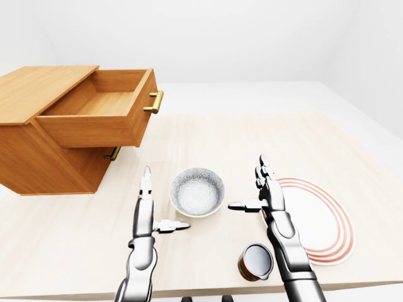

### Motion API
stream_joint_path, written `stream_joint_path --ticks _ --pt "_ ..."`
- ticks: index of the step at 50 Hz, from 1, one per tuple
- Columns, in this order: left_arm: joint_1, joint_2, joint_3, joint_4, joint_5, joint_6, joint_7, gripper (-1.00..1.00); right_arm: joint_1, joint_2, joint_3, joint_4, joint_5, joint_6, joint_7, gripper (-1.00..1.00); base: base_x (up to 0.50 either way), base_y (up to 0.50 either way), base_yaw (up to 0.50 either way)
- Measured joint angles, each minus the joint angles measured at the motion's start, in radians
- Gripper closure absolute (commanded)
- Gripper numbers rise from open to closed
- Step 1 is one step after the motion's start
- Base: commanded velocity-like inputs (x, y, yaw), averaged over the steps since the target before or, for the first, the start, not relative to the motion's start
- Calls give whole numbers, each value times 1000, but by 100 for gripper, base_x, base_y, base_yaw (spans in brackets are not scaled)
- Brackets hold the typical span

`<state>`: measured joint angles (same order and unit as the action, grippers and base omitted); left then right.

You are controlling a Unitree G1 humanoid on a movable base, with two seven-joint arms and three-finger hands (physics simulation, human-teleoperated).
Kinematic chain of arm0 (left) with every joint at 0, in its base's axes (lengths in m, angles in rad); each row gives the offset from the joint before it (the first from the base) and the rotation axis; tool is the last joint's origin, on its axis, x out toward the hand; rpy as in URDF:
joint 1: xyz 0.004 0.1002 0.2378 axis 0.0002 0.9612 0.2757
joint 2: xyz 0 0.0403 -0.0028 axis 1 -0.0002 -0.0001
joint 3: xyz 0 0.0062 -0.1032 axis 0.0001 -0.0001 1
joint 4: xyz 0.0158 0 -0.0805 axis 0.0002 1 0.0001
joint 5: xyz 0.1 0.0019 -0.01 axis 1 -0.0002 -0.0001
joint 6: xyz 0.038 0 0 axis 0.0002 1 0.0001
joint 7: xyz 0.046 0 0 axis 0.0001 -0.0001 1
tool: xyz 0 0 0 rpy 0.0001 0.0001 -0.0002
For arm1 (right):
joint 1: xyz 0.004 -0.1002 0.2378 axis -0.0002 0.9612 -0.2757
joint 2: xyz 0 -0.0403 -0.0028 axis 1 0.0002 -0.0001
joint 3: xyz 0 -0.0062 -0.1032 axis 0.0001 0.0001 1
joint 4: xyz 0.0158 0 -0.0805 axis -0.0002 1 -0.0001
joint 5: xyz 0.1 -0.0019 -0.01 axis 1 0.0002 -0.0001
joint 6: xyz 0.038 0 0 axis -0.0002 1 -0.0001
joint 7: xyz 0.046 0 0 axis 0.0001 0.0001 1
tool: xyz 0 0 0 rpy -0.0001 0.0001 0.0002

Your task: Put the bowl on top of the cabinet.

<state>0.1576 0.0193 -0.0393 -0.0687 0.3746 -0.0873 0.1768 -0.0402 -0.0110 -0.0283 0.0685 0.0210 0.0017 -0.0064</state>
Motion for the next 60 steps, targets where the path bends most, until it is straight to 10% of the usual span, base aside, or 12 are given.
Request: stream_joint_path --ticks 14,24,41,60 --pt "115 13 -79 -77 226 0 116 -100 -10 0 2 25 -5 -6 -6 -100 0 0 0" --pt "89 14 -128 10 434 0 341 -100 -14 0 4 36 -8 -10 -6 -100 0 0 0" --pt "29 11 -204 169 632 0 347 -100 -12 0 5 34 -12 -8 -6 -100 0 0 0" --pt "-75 -9 -202 316 630 0 347 -100 -10 1 8 32 -17 -7 -3 -100 0 0 0"
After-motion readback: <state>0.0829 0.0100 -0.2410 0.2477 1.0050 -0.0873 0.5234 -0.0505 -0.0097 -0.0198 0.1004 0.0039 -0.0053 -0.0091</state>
